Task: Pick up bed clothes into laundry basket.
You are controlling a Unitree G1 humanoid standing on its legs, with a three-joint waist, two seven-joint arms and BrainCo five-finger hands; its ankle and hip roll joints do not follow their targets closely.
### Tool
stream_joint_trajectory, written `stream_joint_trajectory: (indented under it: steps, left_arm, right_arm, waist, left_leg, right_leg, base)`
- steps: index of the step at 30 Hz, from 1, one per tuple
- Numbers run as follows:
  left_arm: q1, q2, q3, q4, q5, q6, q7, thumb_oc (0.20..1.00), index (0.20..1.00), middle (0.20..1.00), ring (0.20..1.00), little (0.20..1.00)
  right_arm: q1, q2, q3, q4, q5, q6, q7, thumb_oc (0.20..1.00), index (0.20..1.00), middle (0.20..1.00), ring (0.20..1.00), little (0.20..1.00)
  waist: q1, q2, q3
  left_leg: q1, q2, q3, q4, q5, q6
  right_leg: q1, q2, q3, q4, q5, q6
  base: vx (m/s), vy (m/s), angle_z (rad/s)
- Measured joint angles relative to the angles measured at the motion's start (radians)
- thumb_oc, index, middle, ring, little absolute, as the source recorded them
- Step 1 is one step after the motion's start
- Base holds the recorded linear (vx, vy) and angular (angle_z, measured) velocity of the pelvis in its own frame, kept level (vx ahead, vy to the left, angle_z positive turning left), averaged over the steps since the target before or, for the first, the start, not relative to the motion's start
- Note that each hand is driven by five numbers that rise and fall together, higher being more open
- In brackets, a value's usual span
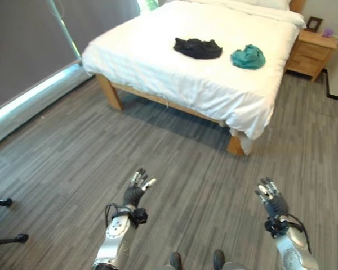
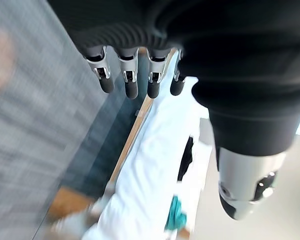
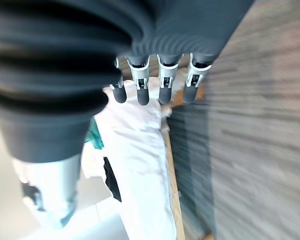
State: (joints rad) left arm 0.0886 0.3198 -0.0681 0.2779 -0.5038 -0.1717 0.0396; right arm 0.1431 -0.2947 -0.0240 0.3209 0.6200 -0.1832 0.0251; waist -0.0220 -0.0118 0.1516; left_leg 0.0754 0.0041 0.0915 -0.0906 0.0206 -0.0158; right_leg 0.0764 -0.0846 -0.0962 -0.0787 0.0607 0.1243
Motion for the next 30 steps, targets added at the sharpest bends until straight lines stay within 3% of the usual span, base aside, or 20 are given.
stream_joint_trajectory:
  steps: [7, 9, 10, 11, 12, 13, 15, 16, 18, 20, 21, 22, 24, 25, 26, 27, 28, 29, 30]
  left_arm:
    - [0.037, 0.006, 0.063, -0.002, 0.049, 0.000, 0.029, 1.000, 1.000, 1.000, 1.000, 1.000]
    - [0.035, 0.005, 0.071, 0.002, 0.050, 0.000, 0.036, 1.000, 1.000, 1.000, 1.000, 1.000]
    - [0.032, 0.003, 0.070, 0.005, 0.050, 0.000, 0.037, 1.000, 1.000, 1.000, 1.000, 1.000]
    - [0.020, -0.003, 0.068, 0.010, 0.057, 0.001, 0.040, 1.000, 1.000, 1.000, 1.000, 1.000]
    - [0.019, -0.003, 0.076, 0.014, 0.070, 0.000, 0.043, 1.000, 1.000, 1.000, 1.000, 1.000]
    - [0.032, 0.004, 0.081, 0.006, 0.085, -0.002, 0.050, 1.000, 1.000, 1.000, 1.000, 1.000]
    - [0.065, 0.004, 0.092, 0.010, 0.095, 0.001, 0.064, 1.000, 1.000, 1.000, 1.000, 1.000]
    - [0.071, 0.005, 0.101, 0.009, 0.095, 0.001, 0.067, 1.000, 1.000, 1.000, 1.000, 1.000]
    - [0.068, 0.008, 0.132, 0.009, 0.095, 0.000, 0.071, 1.000, 1.000, 1.000, 1.000, 1.000]
    - [0.026, 0.009, 0.159, 0.037, 0.094, -0.005, 0.074, 1.000, 1.000, 1.000, 1.000, 1.000]
    - [-0.005, 0.012, 0.164, 0.060, 0.095, -0.008, 0.075, 1.000, 1.000, 1.000, 1.000, 1.000]
    - [-0.022, 0.014, 0.165, 0.078, 0.095, -0.011, 0.077, 1.000, 1.000, 1.000, 1.000, 1.000]
    - [-0.009, 0.010, 0.153, 0.090, 0.095, -0.016, 0.075, 1.000, 1.000, 1.000, 1.000, 1.000]
    - [0.000, -0.006, 0.150, 0.088, 0.092, -0.017, 0.074, 1.000, 1.000, 1.000, 1.000, 1.000]
    - [0.006, -0.008, 0.144, 0.087, 0.089, -0.022, 0.075, 1.000, 1.000, 1.000, 1.000, 1.000]
    - [0.003, -0.007, 0.143, 0.077, 0.082, -0.031, 0.078, 1.000, 1.000, 1.000, 1.000, 1.000]
    - [-0.018, -0.013, 0.144, 0.085, 0.074, -0.030, 0.080, 1.000, 1.000, 1.000, 1.000, 1.000]
    - [-0.007, -0.020, 0.141, 0.084, 0.072, -0.028, 0.084, 1.000, 1.000, 1.000, 1.000, 1.000]
    - [-0.003, -0.013, 0.124, 0.077, 0.072, -0.029, 0.084, 1.000, 1.000, 1.000, 1.000, 1.000]
  right_arm:
    - [0.002, -0.020, -0.058, 0.001, -0.031, -0.001, -0.022, 1.000, 1.000, 1.000, 1.000, 1.000]
    - [0.005, -0.020, -0.060, 0.001, -0.031, -0.002, -0.022, 1.000, 1.000, 1.000, 1.000, 1.000]
    - [0.006, -0.023, -0.062, 0.000, -0.031, -0.003, -0.022, 1.000, 1.000, 1.000, 1.000, 1.000]
    - [0.011, -0.025, -0.073, 0.003, -0.030, -0.003, -0.023, 1.000, 1.000, 1.000, 1.000, 1.000]
    - [0.013, -0.013, -0.075, 0.006, -0.031, -0.004, -0.024, 1.000, 1.000, 1.000, 1.000, 1.000]
    - [-0.011, -0.013, -0.064, 0.001, -0.031, -0.004, -0.027, 1.000, 1.000, 1.000, 1.000, 1.000]
    - [-0.003, 0.000, -0.045, 0.003, -0.032, -0.001, -0.026, 1.000, 1.000, 1.000, 1.000, 1.000]
    - [0.007, 0.002, -0.040, 0.001, -0.033, 0.001, -0.026, 1.000, 1.000, 1.000, 1.000, 1.000]
    - [0.025, 0.005, -0.036, -0.011, -0.032, 0.001, -0.023, 1.000, 1.000, 1.000, 1.000, 1.000]
    - [0.066, 0.007, -0.039, -0.040, -0.032, 0.000, -0.018, 1.000, 1.000, 1.000, 1.000, 1.000]
    - [0.080, 0.011, -0.046, -0.039, -0.032, 0.001, -0.018, 1.000, 1.000, 1.000, 1.000, 1.000]
    - [0.084, 0.010, -0.048, -0.038, -0.032, 0.002, -0.018, 1.000, 1.000, 1.000, 1.000, 1.000]
    - [0.091, 0.010, -0.049, -0.036, -0.031, 0.004, -0.015, 1.000, 1.000, 1.000, 1.000, 1.000]
    - [0.097, 0.003, -0.048, -0.029, -0.029, 0.004, -0.014, 1.000, 1.000, 1.000, 1.000, 1.000]
    - [0.098, 0.010, -0.046, -0.018, -0.028, 0.005, -0.010, 1.000, 1.000, 1.000, 1.000, 1.000]
    - [0.092, 0.003, -0.044, -0.012, -0.019, 0.004, -0.003, 1.000, 1.000, 1.000, 1.000, 1.000]
    - [0.059, -0.015, -0.042, 0.015, -0.009, 0.005, 0.003, 1.000, 1.000, 1.000, 1.000, 1.000]
    - [0.027, -0.032, -0.025, 0.030, -0.009, 0.002, -0.004, 1.000, 1.000, 1.000, 1.000, 1.000]
    - [0.008, -0.041, -0.015, 0.044, -0.009, -0.001, -0.016, 1.000, 1.000, 1.000, 1.000, 1.000]
  waist:
    - [0.001, 0.011, -0.004]
    - [-0.004, 0.021, -0.002]
    - [-0.006, 0.031, -0.001]
    - [-0.008, 0.048, 0.005]
    - [-0.004, 0.053, 0.019]
    - [0.002, 0.060, 0.039]
    - [-0.005, 0.072, 0.042]
    - [-0.006, 0.074, 0.046]
    - [-0.020, 0.063, 0.054]
    - [-0.058, 0.053, 0.055]
    - [-0.079, 0.035, 0.063]
    - [-0.091, 0.026, 0.067]
    - [-0.113, 0.006, 0.061]
    - [-0.112, 0.021, 0.057]
    - [-0.114, 0.008, 0.048]
    - [-0.114, -0.007, 0.048]
    - [-0.082, -0.005, 0.046]
    - [-0.049, 0.011, 0.045]
    - [-0.021, 0.001, 0.054]
  left_leg:
    - [-0.001, 0.001, -0.009, 0.000, -0.002, -0.002]
    - [0.000, -0.005, 0.007, -0.005, -0.018, 0.011]
    - [-0.003, 0.004, 0.021, -0.005, -0.019, 0.025]
    - [-0.005, 0.006, 0.053, 0.001, -0.010, 0.045]
    - [-0.002, -0.017, 0.083, 0.019, -0.019, 0.059]
    - [-0.009, -0.006, 0.115, 0.042, -0.032, 0.067]
    - [0.003, -0.013, 0.128, 0.058, -0.061, 0.082]
    - [0.007, -0.020, 0.132, 0.059, -0.066, 0.086]
    - [-0.006, -0.026, 0.119, 0.065, -0.073, 0.075]
    - [-0.051, -0.032, 0.066, 0.070, -0.088, 0.047]
    - [-0.062, -0.036, 0.059, 0.084, -0.094, 0.042]
    - [-0.071, -0.038, 0.055, 0.107, -0.090, 0.046]
    - [-0.054, -0.040, 0.032, 0.148, -0.135, 0.031]
    - [-0.048, -0.001, 0.042, 0.193, -0.164, -0.015]
    - [-0.089, 0.013, 0.037, 0.309, -0.206, -0.075]
    - [-0.185, 0.046, 0.030, 0.530, -0.254, -0.133]
    - [-0.373, 0.133, 0.057, 1.004, -0.194, -0.090]
    - [-0.401, 0.168, 0.061, 1.040, -0.016, -0.056]
    - [-0.446, 0.197, 0.051, 1.114, 0.132, -0.049]
  right_leg:
    - [0.014, 0.000, -0.016, -0.015, 0.000, 0.000]
    - [-0.007, -0.011, -0.022, 0.032, -0.020, 0.005]
    - [-0.036, -0.018, -0.024, 0.096, -0.053, 0.007]
    - [-0.124, -0.037, -0.041, 0.276, -0.103, 0.019]
    - [-0.224, -0.064, -0.054, 0.466, -0.109, 0.026]
    - [-0.339, -0.108, -0.078, 0.673, -0.087, 0.045]
    - [-0.419, -0.166, -0.130, 0.791, -0.056, 0.053]
    - [-0.457, -0.189, -0.137, 0.798, -0.057, 0.058]
    - [-0.487, -0.174, -0.120, 0.702, -0.077, 0.081]
    - [-0.461, -0.137, -0.107, 0.383, -0.082, 0.086]
    - [-0.434, -0.140, -0.145, 0.246, -0.074, 0.097]
    - [-0.417, -0.145, -0.170, 0.194, -0.064, 0.094]
    - [-0.380, -0.142, -0.167, 0.221, -0.031, 0.056]
    - [-0.357, -0.102, -0.166, 0.277, -0.047, 0.011]
    - [-0.319, -0.085, -0.165, 0.291, -0.079, -0.047]
    - [-0.329, -0.083, -0.175, 0.326, -0.097, -0.070]
    - [-0.326, -0.056, -0.192, 0.360, -0.097, -0.116]
    - [-0.299, -0.003, -0.196, 0.356, -0.120, -0.133]
    - [-0.282, 0.024, -0.203, 0.406, -0.179, -0.182]
  base:
    - [0.04, 0.096, 0.06]
    - [0.03, 0.250, 0.09]
    - [0.02, 0.329, 0.19]
    - [0.12, 0.311, -0.01]
    - [0.27, 0.354, -0.29]
    - [0.38, 0.148, -0.49]
    - [0.30, 0.016, -0.34]
    - [0.56, -0.119, -0.16]
    - [0.56, -0.141, 0.16]
    - [0.71, -0.202, 0.73]
    - [0.55, -0.157, 0.66]
    - [0.35, -0.117, 0.55]
    - [0.65, -0.405, 0.43]
    - [0.51, -0.430, 0.42]
    - [0.32, -0.378, 0.47]
    - [0.39, -0.421, 0.33]
    - [0.40, -0.415, 0.00]
    - [0.34, -0.263, -0.36]
    - [0.23, -0.039, -0.41]
